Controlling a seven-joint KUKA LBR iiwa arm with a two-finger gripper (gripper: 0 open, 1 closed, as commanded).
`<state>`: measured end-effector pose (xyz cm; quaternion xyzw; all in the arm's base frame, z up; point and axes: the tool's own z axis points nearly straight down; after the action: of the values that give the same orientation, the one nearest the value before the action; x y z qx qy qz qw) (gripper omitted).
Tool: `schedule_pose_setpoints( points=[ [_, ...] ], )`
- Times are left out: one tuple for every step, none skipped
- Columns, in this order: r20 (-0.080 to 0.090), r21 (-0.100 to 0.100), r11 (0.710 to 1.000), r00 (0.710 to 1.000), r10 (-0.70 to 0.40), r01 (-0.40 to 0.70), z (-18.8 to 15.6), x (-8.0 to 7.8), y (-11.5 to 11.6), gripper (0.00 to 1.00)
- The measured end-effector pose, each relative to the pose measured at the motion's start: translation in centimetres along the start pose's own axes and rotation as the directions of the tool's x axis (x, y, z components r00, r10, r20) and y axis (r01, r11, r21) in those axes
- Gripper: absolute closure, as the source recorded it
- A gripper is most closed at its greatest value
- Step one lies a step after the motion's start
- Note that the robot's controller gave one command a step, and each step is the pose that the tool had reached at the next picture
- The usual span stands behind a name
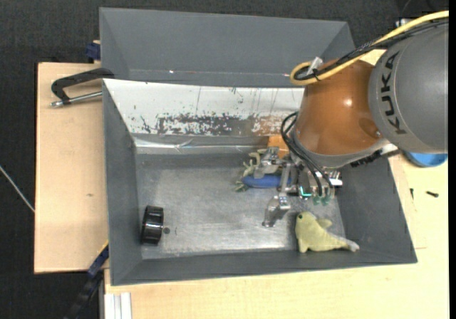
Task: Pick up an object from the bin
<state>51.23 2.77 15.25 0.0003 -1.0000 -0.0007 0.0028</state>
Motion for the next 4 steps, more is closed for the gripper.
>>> schedule_pose_setpoints(
  points=[
    [0.029,-0.003,0.998,0.997,0.066,-0.066,5.3,-5.3,-3.9,0.0],
    [0.018,-0.011,0.998,0.997,-0.068,0.069,4.7,-7.4,-13.0,0.0],
    [0.014,-0.015,0.997,0.997,-0.073,0.073,4.4,-7.7,-13.5,0.0],
    [0.018,-0.014,0.946,0.946,-0.323,0.324,7.4,-8.2,-13.7,0.0]
  ],
)
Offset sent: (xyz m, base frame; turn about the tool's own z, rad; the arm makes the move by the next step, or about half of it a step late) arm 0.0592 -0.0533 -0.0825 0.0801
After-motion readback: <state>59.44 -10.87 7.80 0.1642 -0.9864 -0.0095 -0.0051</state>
